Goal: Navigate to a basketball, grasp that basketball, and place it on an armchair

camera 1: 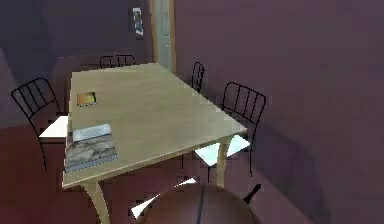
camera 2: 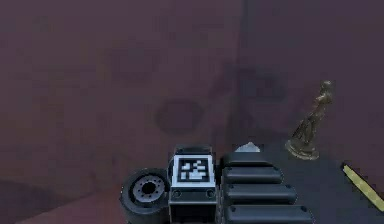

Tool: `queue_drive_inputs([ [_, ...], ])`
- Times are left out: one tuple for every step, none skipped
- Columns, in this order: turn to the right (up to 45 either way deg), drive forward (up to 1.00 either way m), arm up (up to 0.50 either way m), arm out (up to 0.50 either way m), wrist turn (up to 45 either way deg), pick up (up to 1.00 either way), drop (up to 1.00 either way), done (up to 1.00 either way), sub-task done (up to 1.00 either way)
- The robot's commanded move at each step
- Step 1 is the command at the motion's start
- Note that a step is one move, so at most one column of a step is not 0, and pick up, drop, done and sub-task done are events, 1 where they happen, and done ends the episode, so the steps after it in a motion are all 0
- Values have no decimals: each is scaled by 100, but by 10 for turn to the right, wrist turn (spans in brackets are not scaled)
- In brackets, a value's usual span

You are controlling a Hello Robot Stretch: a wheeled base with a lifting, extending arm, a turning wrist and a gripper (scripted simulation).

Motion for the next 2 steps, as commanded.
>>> queue_drive_inputs([
  [-450,0,0,0,0,0,0,0,0],
  [-450,0,0,0,0,0,0,0,0],
])
